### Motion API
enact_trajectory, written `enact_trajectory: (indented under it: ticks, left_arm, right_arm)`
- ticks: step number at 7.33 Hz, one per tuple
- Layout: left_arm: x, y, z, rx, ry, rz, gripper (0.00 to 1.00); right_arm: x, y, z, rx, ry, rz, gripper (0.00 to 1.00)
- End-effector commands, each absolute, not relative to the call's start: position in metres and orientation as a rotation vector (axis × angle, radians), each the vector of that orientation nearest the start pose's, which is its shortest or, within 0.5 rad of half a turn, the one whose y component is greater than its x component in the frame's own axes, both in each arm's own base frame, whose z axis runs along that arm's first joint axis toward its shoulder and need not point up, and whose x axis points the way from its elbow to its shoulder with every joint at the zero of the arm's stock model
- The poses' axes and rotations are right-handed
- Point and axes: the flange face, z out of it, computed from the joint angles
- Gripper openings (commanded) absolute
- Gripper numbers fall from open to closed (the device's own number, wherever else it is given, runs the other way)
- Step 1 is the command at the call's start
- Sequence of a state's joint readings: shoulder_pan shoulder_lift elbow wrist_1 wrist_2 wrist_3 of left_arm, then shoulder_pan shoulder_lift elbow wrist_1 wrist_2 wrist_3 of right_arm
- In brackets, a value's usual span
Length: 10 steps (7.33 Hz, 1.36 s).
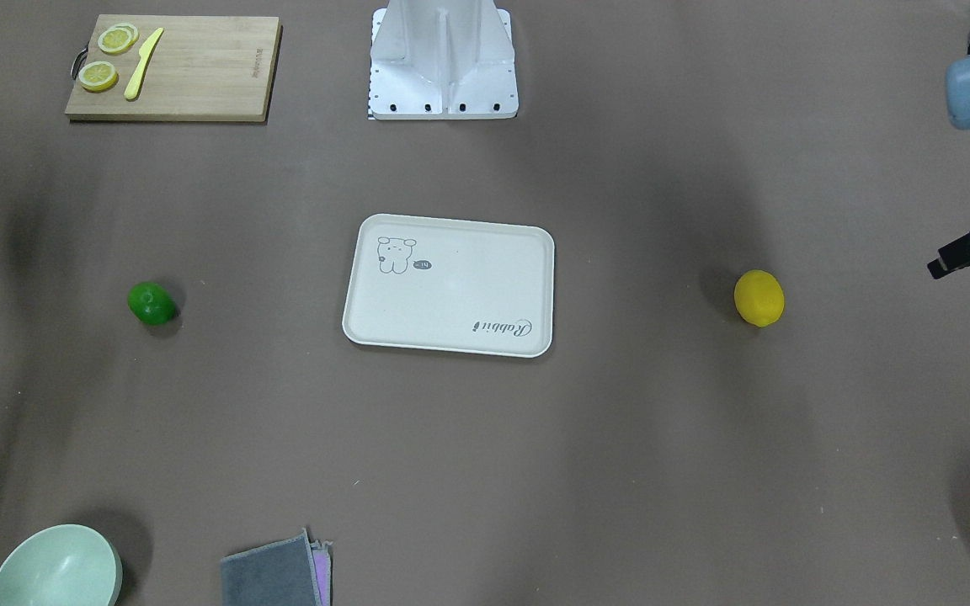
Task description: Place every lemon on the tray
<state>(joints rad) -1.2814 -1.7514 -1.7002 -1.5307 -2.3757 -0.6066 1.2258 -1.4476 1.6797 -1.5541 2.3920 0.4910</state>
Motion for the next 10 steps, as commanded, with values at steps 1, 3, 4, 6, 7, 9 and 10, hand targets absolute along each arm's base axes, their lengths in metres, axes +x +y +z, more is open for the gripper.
enact_trajectory:
  ticks: [1, 3, 4, 6, 7, 9, 10]
  left_arm:
    - [0.197, -0.556, 0.454, -0.115, 0.919, -0.222, 0.98]
    - [0.235, -0.557, 0.421, -0.109, 0.950, -0.201, 0.97]
    - [0.239, -0.555, 0.423, -0.105, 0.953, -0.189, 0.96]
    - [0.234, -0.539, 0.449, -0.076, 0.973, -0.163, 0.95]
    - [0.236, -0.540, 0.463, -0.034, 0.967, -0.152, 0.96]
    - [0.254, -0.543, 0.496, -0.007, 0.971, -0.124, 0.96]
    - [0.259, -0.544, 0.506, 0.002, 0.983, -0.117, 0.96]
  right_arm:
    - [-0.191, -0.525, 0.531, -0.130, -0.842, -0.020, 1.00]
    - [-0.231, -0.532, 0.523, -0.155, -0.821, -0.025, 1.00]
    - [-0.256, -0.531, 0.512, -0.163, -0.794, 0.009, 1.00]
    - [-0.288, -0.532, 0.508, -0.166, -0.769, -0.016, 0.99]
    - [-0.294, -0.540, 0.502, -0.164, -0.774, -0.019, 0.99]
    - [-0.302, -0.553, 0.487, -0.151, -0.787, -0.025, 0.99]
    - [-0.304, -0.553, 0.485, -0.150, -0.790, -0.029, 0.99]
